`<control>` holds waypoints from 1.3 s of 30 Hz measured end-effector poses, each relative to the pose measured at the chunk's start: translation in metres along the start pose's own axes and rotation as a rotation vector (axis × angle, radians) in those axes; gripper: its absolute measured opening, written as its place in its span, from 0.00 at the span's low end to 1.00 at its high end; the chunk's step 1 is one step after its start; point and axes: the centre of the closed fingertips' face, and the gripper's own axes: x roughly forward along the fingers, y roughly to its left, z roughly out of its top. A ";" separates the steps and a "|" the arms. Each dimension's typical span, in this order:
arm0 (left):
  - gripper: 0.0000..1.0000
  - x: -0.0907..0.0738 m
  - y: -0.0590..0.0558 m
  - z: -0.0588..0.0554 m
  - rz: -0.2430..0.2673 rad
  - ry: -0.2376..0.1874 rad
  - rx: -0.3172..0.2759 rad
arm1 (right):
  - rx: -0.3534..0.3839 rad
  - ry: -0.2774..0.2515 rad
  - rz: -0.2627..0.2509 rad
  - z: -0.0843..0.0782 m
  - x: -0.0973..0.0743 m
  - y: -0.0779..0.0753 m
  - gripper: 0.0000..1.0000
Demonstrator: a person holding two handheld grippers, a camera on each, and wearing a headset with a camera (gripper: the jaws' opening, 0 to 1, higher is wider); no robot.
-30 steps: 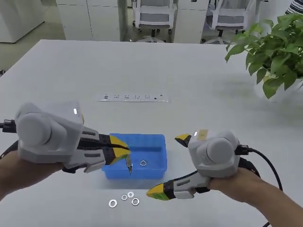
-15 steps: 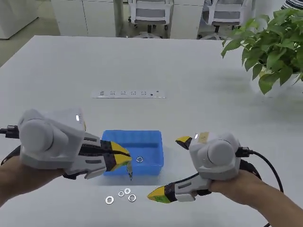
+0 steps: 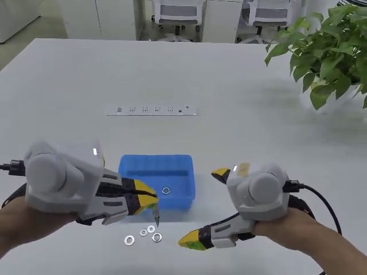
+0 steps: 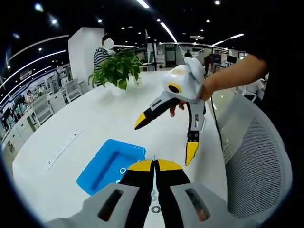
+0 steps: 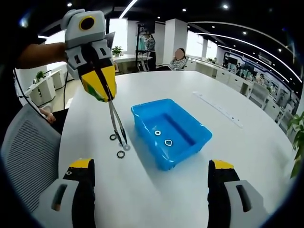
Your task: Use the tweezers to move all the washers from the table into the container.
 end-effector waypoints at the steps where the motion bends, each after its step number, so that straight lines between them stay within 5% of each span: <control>1: 0.05 0.001 -0.001 -0.001 -0.002 0.002 -0.001 | 0.001 0.001 0.000 0.000 0.000 0.000 1.00; 26: 0.05 0.015 -0.012 -0.022 -0.042 0.034 -0.022 | 0.013 0.024 0.005 -0.010 -0.002 0.001 0.99; 39: 0.05 0.013 -0.013 -0.023 -0.048 0.031 -0.025 | -0.002 0.016 0.028 -0.008 0.000 0.005 0.94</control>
